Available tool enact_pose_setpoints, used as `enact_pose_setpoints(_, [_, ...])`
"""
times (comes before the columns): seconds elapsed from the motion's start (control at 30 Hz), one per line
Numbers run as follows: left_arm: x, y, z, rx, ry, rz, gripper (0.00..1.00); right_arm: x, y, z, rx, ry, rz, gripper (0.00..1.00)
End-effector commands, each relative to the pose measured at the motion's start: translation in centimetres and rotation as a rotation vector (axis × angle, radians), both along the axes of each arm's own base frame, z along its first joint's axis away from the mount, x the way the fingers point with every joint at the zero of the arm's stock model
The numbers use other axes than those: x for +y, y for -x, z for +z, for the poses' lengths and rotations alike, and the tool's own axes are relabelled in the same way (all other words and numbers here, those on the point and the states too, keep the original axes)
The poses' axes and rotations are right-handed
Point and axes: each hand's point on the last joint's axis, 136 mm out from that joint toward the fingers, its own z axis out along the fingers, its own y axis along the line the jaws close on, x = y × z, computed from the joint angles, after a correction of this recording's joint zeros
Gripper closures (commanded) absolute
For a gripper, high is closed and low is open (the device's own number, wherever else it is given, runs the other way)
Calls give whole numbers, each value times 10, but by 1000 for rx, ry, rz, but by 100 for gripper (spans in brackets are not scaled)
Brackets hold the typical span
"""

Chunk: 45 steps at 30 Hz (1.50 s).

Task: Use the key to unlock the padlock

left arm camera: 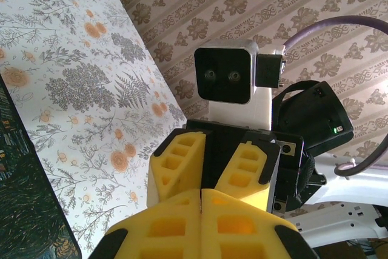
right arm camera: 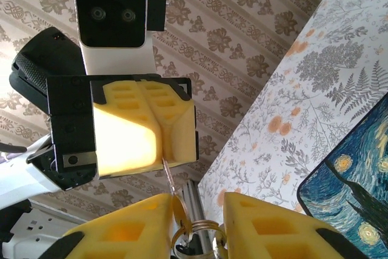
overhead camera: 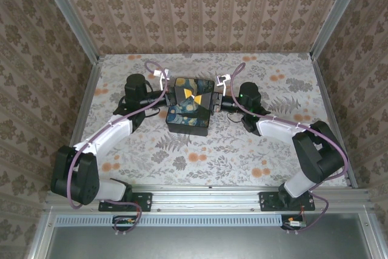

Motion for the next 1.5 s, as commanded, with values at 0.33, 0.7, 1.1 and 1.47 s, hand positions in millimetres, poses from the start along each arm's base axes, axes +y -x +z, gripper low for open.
enact_pose_setpoints(0.33, [6,-3,3,-12,9,23,100,4,9,15,-72,-55,43,100])
enact_pose_setpoints(0.7, [6,-8,4,-2,21,20,100,-4,8,13,-73,-48,25,100])
enact_pose_setpoints(1.1, [2,8,-9,2,-36,-88,73,-1,19,6,-76,72,93,100])
enact_pose_setpoints(1.47, [-5,15,-17,2,-60,-129,72,5,21,5,-69,70,123,100])
